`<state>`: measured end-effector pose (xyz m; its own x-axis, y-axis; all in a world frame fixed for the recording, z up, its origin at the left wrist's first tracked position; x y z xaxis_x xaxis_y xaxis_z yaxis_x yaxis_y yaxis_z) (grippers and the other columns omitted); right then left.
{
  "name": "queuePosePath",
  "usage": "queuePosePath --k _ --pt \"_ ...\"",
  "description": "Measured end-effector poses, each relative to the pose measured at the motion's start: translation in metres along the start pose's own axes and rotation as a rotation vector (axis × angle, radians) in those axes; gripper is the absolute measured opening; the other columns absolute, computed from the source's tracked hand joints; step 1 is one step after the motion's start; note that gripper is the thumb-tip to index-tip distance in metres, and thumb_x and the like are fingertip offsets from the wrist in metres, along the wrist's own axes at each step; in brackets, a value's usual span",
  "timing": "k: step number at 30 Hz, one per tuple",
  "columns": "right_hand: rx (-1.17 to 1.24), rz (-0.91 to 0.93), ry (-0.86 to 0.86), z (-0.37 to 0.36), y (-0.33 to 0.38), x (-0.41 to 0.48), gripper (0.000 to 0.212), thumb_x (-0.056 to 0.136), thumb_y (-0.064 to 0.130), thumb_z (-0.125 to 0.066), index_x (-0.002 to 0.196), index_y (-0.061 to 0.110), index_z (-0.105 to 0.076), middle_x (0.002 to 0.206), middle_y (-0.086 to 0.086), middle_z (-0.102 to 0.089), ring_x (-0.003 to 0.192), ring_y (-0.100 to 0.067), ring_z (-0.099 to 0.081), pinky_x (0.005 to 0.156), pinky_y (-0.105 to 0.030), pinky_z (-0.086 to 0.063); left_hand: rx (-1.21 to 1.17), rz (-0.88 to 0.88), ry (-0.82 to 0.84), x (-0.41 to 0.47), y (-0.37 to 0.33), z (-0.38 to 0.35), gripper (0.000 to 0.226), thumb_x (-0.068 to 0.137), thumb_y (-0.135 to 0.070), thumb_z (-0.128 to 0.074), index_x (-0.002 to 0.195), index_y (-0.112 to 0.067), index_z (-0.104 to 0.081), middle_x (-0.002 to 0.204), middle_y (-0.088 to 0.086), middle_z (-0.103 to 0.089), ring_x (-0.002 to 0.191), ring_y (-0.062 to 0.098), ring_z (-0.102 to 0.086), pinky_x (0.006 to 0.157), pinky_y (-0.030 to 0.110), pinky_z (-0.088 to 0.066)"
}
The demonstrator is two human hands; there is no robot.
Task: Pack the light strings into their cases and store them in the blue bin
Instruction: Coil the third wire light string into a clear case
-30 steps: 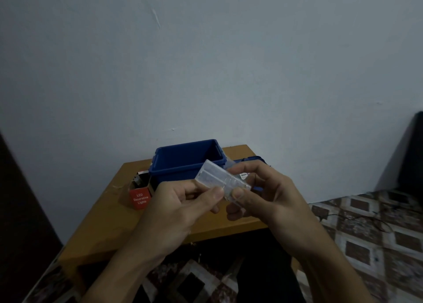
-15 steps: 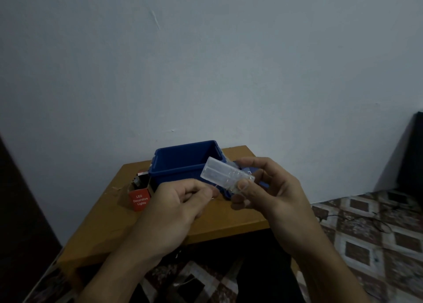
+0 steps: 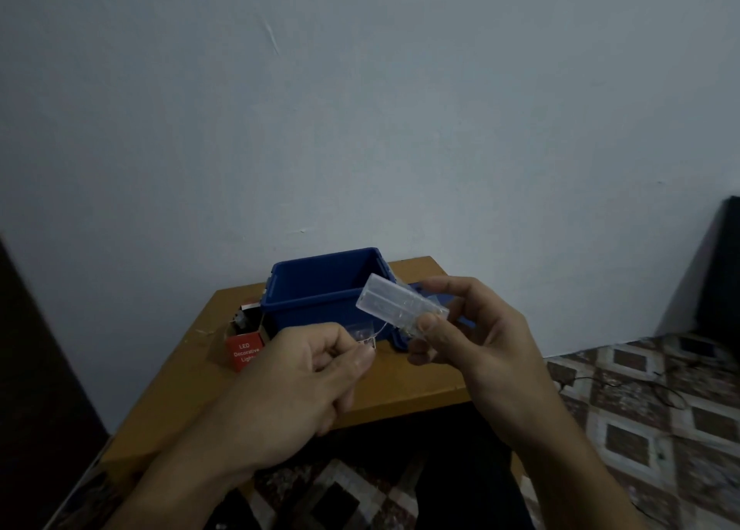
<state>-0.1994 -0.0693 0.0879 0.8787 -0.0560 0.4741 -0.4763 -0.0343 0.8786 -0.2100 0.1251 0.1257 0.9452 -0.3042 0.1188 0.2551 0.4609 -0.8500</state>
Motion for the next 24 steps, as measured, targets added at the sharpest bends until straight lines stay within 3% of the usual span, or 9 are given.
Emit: queuePosePath --k 3,8,10,14,20,24 --pt "-0.042 -0.005 -0.011 0.002 0.0 0.0 0.026 0.094 0.011 -0.064 0.117 0.021 -0.063 0.092 -0.022 -0.058 0.074 -0.021 -0.074 0.068 -0.026 -0.059 0.135 -0.013 0.03 -0.003 -0.004 0.004 0.022 0.091 -0.045 -0.059 0.087 -0.026 -0.072 0.061 -0.008 -0.063 0.051 0.0 -0.053 0.053 0.016 -0.04" --pt "-0.147 -0.006 0.004 0.002 -0.008 0.001 0.025 0.094 0.015 -0.066 0.118 0.021 -0.062 0.082 -0.002 -0.065 0.075 -0.022 -0.073 0.075 -0.043 -0.061 0.349 -0.125 0.0 -0.003 -0.021 0.015 0.016 0.089 -0.042 -0.065 0.081 -0.032 -0.074 0.068 -0.015 -0.065 0.062 0.0 -0.059 0.057 0.021 -0.046" --pt "-0.169 -0.015 0.032 0.0 -0.008 0.001 0.021 0.095 0.014 -0.067 0.114 0.021 -0.062 0.081 0.004 -0.066 0.074 -0.021 -0.072 0.075 -0.044 -0.061 0.453 -0.22 -0.038 -0.001 -0.031 0.02 0.019 0.087 -0.045 -0.063 0.078 -0.03 -0.072 0.077 -0.016 -0.067 0.072 0.001 -0.061 0.059 0.02 -0.047" --pt "-0.162 -0.071 0.122 -0.001 -0.004 -0.001 0.018 0.094 0.014 -0.068 0.11 0.02 -0.063 0.084 -0.002 -0.07 0.073 -0.021 -0.072 0.072 -0.039 -0.061 0.675 -0.419 0.034 0.012 -0.048 0.029 0.022 0.086 -0.05 -0.055 0.078 -0.032 -0.066 0.084 -0.014 -0.062 0.077 0.008 -0.058 0.06 0.025 -0.042" --pt "-0.029 -0.122 0.257 -0.003 0.004 -0.004 0.017 0.091 0.016 -0.07 0.107 0.013 -0.066 0.086 -0.004 -0.069 0.076 -0.027 -0.071 0.074 -0.041 -0.061 0.587 -0.427 0.136 0.046 -0.053 0.036 0.015 0.092 -0.035 -0.063 0.08 -0.027 -0.068 0.076 -0.009 -0.067 0.07 0.011 -0.061 0.065 0.034 -0.052" --pt "0.116 -0.147 0.316 0.002 0.008 -0.005 0.023 0.087 0.019 -0.074 0.106 0.008 -0.068 0.093 -0.013 -0.069 0.076 -0.029 -0.069 0.071 -0.038 -0.06 0.34 -0.317 0.317 0.059 -0.047 0.036 0.013 0.09 -0.029 -0.064 0.081 -0.021 -0.07 0.078 -0.008 -0.07 0.074 0.01 -0.064 0.068 0.025 -0.053"
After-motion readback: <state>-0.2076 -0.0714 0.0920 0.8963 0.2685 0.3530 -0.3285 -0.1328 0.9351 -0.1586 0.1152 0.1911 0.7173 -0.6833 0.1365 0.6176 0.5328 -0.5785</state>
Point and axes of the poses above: each hand's wrist, its own x-axis towards the middle knuckle, its own z-axis out of the back of the hand, y = z × x, the point moved 2 cm from there along x, towards the middle knuckle
